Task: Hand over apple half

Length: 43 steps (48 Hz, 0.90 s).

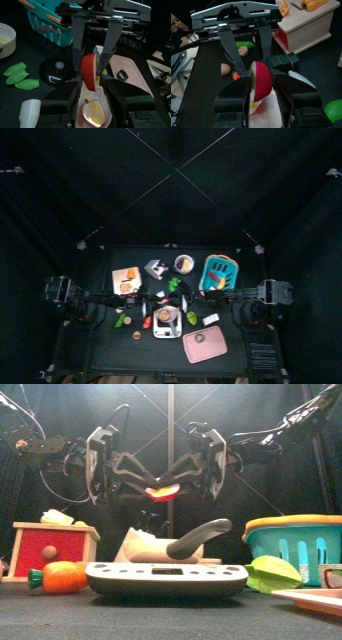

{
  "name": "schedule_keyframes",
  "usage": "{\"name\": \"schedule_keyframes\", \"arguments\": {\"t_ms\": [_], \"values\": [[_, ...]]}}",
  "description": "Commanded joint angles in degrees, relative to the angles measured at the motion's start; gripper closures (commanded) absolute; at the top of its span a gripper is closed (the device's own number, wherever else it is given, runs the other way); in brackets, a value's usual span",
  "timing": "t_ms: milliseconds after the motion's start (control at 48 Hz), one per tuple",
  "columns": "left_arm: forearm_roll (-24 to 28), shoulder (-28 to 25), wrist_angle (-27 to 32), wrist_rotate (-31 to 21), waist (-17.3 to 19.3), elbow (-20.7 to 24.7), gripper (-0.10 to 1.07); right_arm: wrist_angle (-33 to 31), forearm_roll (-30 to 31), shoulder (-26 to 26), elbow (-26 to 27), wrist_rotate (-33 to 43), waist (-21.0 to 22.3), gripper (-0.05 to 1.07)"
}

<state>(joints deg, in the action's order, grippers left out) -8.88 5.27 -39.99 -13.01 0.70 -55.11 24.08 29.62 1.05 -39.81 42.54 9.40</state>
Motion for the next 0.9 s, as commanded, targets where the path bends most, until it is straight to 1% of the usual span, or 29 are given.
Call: {"name": "schedule_keyframes", "arguments": {"t_ms": [0,188,271,375,542,688,792,875], "values": [[0.2,1.0,-0.4,0.2,0.0,0.8,0.22,0.3,-0.1,1.1,1.1,-0.2,0.1,0.43],[1.5,1.1,-0.4,0.2,-0.2,0.6,0.22,0.3,0.8,1.1,1.1,-0.4,0.1,0.43],[3.1,1.5,-0.6,0.1,-0.2,0.5,0.22,0.3,3.1,1.1,1.0,-0.4,0.1,0.43],[6.1,3.2,-0.7,-0.2,-0.5,0.4,0.22,0.3,6.6,1.4,1.2,-0.4,-0.2,0.43],[9.0,7.2,-0.9,-1.1,-1.5,-1.3,0.22,0.7,15.9,2.9,0.9,-0.4,-0.4,0.43],[13.0,10.8,-1.3,-2.5,-1.6,-3.8,0.2,0.9,24.6,4.1,1.4,-0.5,-0.4,0.43],[15.3,11.4,-1.3,-4.3,-1.6,-4.6,0.14,1.1,32.0,5.2,2.1,-1.0,-0.2,0.44],[16.3,10.8,-1.1,-6.0,-1.1,-4.6,0.06,2.3,36.9,5.6,2.5,-1.0,-0.2,0.45]]}}
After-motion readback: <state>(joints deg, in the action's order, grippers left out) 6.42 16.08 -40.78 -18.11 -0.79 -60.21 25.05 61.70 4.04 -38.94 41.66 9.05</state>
